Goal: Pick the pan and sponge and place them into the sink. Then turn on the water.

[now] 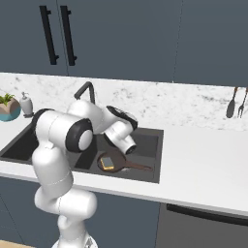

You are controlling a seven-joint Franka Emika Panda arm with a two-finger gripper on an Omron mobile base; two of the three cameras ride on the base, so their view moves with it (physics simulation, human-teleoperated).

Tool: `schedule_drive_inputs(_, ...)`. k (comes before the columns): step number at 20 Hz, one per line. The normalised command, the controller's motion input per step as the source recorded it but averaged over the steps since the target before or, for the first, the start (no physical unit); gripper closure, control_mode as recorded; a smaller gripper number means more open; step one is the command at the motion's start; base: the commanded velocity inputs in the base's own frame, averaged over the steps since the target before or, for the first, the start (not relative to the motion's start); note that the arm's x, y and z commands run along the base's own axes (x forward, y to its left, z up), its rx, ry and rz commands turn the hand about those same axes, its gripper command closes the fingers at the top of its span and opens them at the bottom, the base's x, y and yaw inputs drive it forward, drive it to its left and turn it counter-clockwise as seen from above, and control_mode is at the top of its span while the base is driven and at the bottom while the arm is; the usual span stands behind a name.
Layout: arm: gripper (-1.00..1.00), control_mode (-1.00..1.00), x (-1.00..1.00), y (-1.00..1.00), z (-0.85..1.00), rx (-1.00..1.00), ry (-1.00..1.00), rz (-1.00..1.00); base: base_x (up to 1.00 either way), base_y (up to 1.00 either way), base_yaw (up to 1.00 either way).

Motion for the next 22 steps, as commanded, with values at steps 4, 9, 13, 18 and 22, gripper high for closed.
schedule_drive_inputs(4, -1.00, -1.00, 0.29, 0.33, 0.07, -0.04, 0.00, -0.04, 0.00, 0.00, 0.00)
schedule_drive_inputs(9, -1.00, -1.00, 0.36, 0.28, 0.00, -0.10, 0.00, -0.05, 0.00, 0.00, 0.00)
schedule_drive_inputs(13, -1.00, -1.00, 0.44, 0.09, -0.03, -0.16, 0.04, -0.05, 0.00, 0.00, 0.00)
schedule_drive_inputs(18, -1.00, -1.00, 0.41, 0.00, -0.13, -0.12, 0.08, -0.08, 0.00, 0.00, 0.00)
schedule_drive_inputs(22, -1.00, -1.00, 0.34, 0.00, -0.12, -0.03, 0.05, -0.09, 0.00, 0.00, 0.00)
